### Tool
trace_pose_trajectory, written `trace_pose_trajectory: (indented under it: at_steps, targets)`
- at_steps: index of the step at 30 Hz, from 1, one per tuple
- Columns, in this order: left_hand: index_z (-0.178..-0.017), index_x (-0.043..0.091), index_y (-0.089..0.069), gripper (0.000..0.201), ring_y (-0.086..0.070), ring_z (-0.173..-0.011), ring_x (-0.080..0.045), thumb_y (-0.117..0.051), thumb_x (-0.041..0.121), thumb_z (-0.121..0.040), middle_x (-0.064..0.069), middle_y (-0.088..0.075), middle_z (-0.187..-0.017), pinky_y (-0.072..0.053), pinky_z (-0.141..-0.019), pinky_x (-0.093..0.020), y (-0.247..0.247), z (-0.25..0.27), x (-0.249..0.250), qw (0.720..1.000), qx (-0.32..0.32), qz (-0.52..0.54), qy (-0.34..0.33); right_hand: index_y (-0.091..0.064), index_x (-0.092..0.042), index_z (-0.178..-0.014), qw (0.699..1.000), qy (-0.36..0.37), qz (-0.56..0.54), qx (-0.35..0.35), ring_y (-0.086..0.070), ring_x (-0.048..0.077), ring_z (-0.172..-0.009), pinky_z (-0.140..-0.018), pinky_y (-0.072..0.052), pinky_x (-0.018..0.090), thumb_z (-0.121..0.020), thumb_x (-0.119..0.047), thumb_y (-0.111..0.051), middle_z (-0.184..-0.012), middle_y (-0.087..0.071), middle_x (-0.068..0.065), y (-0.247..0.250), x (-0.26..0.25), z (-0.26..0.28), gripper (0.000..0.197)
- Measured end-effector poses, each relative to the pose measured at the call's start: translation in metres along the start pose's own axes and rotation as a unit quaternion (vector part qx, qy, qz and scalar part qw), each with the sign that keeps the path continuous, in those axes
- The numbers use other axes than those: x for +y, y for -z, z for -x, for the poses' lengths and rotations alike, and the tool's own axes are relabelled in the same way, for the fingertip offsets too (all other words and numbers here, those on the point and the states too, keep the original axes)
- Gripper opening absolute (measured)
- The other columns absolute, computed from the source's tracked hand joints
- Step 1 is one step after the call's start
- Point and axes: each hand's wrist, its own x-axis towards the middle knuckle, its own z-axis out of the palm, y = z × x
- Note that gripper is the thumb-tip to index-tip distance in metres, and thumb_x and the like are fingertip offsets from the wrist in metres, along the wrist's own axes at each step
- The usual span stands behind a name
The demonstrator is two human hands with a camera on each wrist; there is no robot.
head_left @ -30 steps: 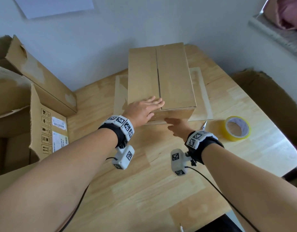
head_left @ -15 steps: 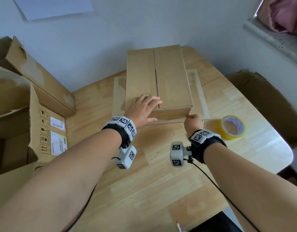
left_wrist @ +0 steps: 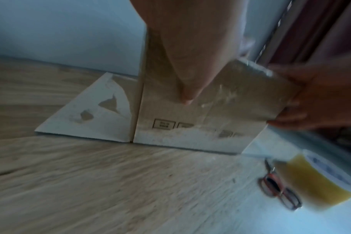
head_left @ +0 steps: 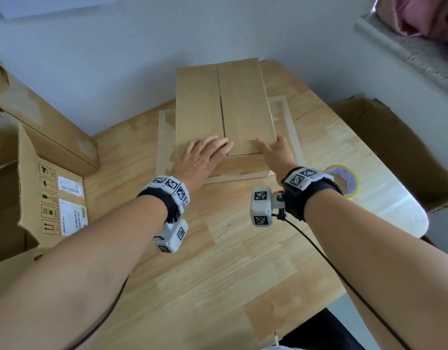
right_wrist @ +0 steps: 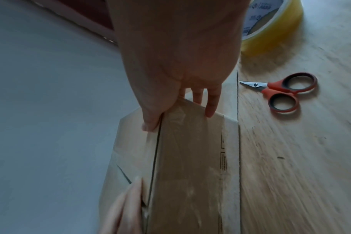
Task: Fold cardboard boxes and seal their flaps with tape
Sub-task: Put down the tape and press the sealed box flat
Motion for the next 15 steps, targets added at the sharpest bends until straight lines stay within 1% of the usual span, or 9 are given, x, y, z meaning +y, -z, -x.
trace_pose_trajectory:
  at_steps: [2, 4, 5, 6, 8, 9, 10, 12, 15]
  targets:
    - [-0.151, 0.024, -0.003, 0.099, -0.010, -0.143, -0.020, -0.056, -0.011, -0.074, 0.002, -0.007, -0.156, -0.011, -0.116, -0.044, 0.004, 0.012, -0.003, 0.998, -0.011, -0.012, -0.053, -0.025, -0.012, -0.145, 1.000, -0.004, -0.008, -0.003, -0.051, 0.026, -0.117, -0.101, -0.044, 0.041, -0.090, -0.048, -0.054, -0.136, -0.047, 0.010, -0.001, 0.000, 0.000, 0.072]
    - [-0.151, 0.017, 0.001, 0.090, 0.008, -0.145, -0.021, -0.047, -0.010, -0.080, -0.001, 0.009, -0.158, 0.005, -0.116, -0.046, 0.006, 0.023, 0.003, 0.983, -0.062, -0.077, -0.155, -0.029, -0.011, -0.142, 1.000, 0.004, -0.014, 0.011, -0.054, 0.024, -0.107, -0.097, -0.047, 0.040, -0.090, -0.046, -0.054, -0.129, -0.052, 0.010, -0.004, 0.001, 0.001, 0.067]
    - [-0.151, 0.013, -0.005, 0.078, 0.016, -0.144, -0.022, -0.041, -0.007, -0.084, -0.003, 0.015, -0.157, 0.010, -0.116, -0.048, 0.005, 0.026, 0.009, 0.965, -0.079, -0.139, -0.207, -0.033, -0.010, -0.139, 1.000, 0.009, -0.011, 0.018, -0.055, 0.024, -0.107, -0.096, -0.047, 0.040, -0.091, -0.045, -0.054, -0.125, -0.054, 0.009, -0.006, 0.001, 0.003, 0.063]
    - [-0.150, 0.010, -0.016, 0.066, 0.022, -0.142, -0.024, -0.031, -0.003, -0.086, -0.007, 0.016, -0.156, 0.014, -0.115, -0.049, 0.004, 0.028, 0.015, 0.946, -0.089, -0.202, -0.237, -0.036, -0.009, -0.135, 1.000, 0.014, -0.007, 0.027, -0.055, 0.025, -0.108, -0.095, -0.047, 0.040, -0.092, -0.044, -0.054, -0.123, -0.055, 0.009, -0.007, 0.001, 0.003, 0.059]
    - [-0.146, 0.008, -0.028, 0.068, 0.029, -0.137, -0.030, -0.014, -0.003, -0.081, -0.013, 0.012, -0.157, 0.021, -0.111, -0.050, 0.003, 0.025, 0.026, 0.922, -0.128, -0.289, -0.225, -0.039, -0.008, -0.132, 0.999, 0.020, 0.004, 0.044, -0.055, 0.029, -0.110, -0.095, -0.046, 0.043, -0.092, -0.045, -0.052, -0.121, -0.056, 0.011, -0.009, 0.001, 0.006, 0.056]
    - [-0.147, 0.007, -0.027, 0.072, 0.030, -0.136, -0.031, -0.012, -0.006, -0.078, -0.014, 0.012, -0.157, 0.021, -0.112, -0.051, 0.004, 0.023, 0.029, 0.911, -0.152, -0.325, -0.205, -0.037, -0.008, -0.134, 0.998, 0.023, 0.012, 0.049, -0.055, 0.031, -0.111, -0.095, -0.046, 0.044, -0.092, -0.046, -0.051, -0.122, -0.056, 0.013, -0.009, 0.002, 0.008, 0.058]
    - [-0.148, 0.006, -0.022, 0.072, 0.030, -0.137, -0.031, -0.012, -0.009, -0.078, -0.015, 0.014, -0.157, 0.019, -0.113, -0.049, 0.003, 0.022, 0.029, 0.900, -0.162, -0.353, -0.197, -0.035, -0.008, -0.136, 0.998, 0.025, 0.023, 0.050, -0.054, 0.031, -0.113, -0.096, -0.045, 0.044, -0.093, -0.046, -0.050, -0.124, -0.055, 0.013, -0.010, 0.002, 0.008, 0.059]
    - [-0.150, 0.004, -0.009, 0.062, 0.026, -0.140, -0.029, -0.023, -0.002, -0.089, -0.016, 0.019, -0.156, 0.016, -0.113, -0.045, -0.001, 0.025, 0.026, 0.889, -0.181, -0.381, -0.178, -0.029, -0.008, -0.141, 0.998, 0.028, 0.039, 0.038, -0.051, 0.032, -0.118, -0.098, -0.044, 0.043, -0.095, -0.045, -0.047, -0.130, -0.051, 0.014, -0.008, 0.003, 0.007, 0.062]
    - [-0.151, 0.006, -0.008, 0.060, 0.022, -0.143, -0.028, -0.030, 0.012, -0.096, -0.014, 0.018, -0.156, 0.018, -0.111, -0.046, -0.007, 0.034, 0.017, 0.893, -0.212, -0.371, -0.141, -0.023, -0.009, -0.145, 0.999, 0.027, 0.038, 0.021, -0.045, 0.031, -0.125, -0.101, -0.040, 0.040, -0.097, -0.043, -0.044, -0.139, -0.044, 0.015, -0.005, 0.001, 0.006, 0.063]
